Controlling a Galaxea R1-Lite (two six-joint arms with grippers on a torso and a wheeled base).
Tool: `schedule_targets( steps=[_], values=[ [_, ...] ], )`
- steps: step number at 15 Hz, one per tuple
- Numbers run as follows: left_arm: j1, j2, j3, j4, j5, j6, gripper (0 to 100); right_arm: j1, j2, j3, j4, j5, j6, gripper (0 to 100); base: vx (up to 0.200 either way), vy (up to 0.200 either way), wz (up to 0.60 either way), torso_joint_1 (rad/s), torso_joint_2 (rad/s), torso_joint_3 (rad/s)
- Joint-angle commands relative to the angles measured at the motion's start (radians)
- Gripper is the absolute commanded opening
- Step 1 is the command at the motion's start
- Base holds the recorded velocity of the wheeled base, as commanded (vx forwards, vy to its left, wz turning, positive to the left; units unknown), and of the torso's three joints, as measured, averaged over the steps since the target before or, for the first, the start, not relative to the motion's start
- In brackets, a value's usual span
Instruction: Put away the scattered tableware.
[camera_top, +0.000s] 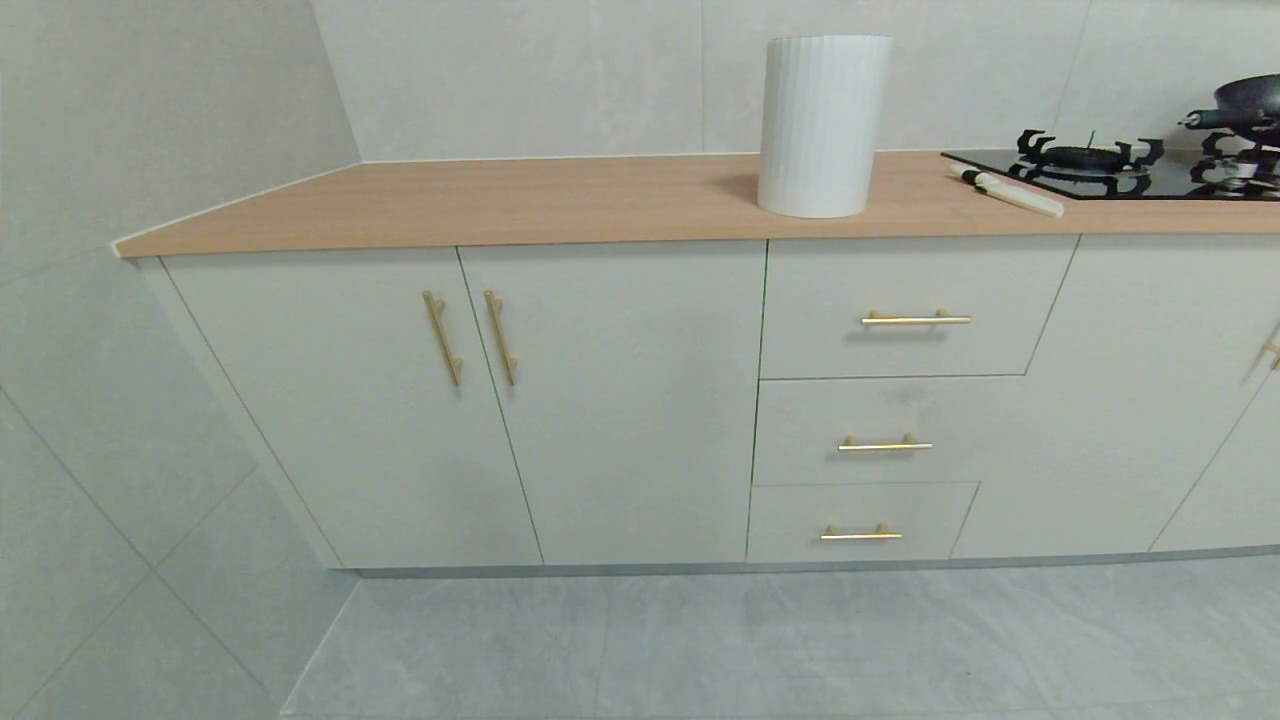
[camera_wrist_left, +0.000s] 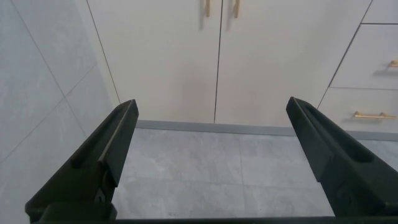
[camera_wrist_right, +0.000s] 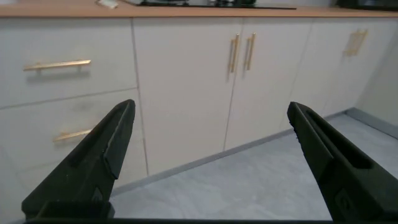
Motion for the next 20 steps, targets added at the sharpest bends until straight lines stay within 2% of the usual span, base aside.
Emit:
schedule_targets(
  steps=[1, 3, 5, 7, 11, 20],
  values=[
    [0.000, 0.000, -0.001, 0.000, 0.000, 0.000, 100, -0.005, -0.197, 0.030, 0.075, 0.044, 0.050, 100, 0.000, 0.000, 0.00, 0.000, 0.00, 0.000],
    [0.000, 0.000, -0.001, 0.000, 0.000, 0.000, 100, -0.005, -0.197, 0.067, 0.077, 0.101, 0.096, 100, 0.000, 0.000, 0.00, 0.000, 0.00, 0.000],
    [0.000, 0.000, -0.001, 0.000, 0.000, 0.000, 100, -0.005, -0.197, 0.179, 0.055, 0.221, 0.125, 100, 0.000, 0.000, 0.00, 0.000, 0.00, 0.000],
    [0.000, 0.000, -0.001, 0.000, 0.000, 0.000, 100, -0.005, -0.197, 0.274, 0.014, 0.281, 0.142, 100, 0.000, 0.000, 0.00, 0.000, 0.00, 0.000],
    [0.000, 0.000, -0.001, 0.000, 0.000, 0.001, 100, -0.005, -0.195, 0.280, 0.123, 0.425, 0.164, 100, 0.000, 0.000, 0.00, 0.000, 0.00, 0.000],
    [0.000, 0.002, -0.001, 0.000, 0.000, 0.004, 100, -0.005, -0.195, 0.280, 0.120, 0.439, 0.159, 100, 0.000, 0.000, 0.00, 0.000, 0.00, 0.000]
  ],
)
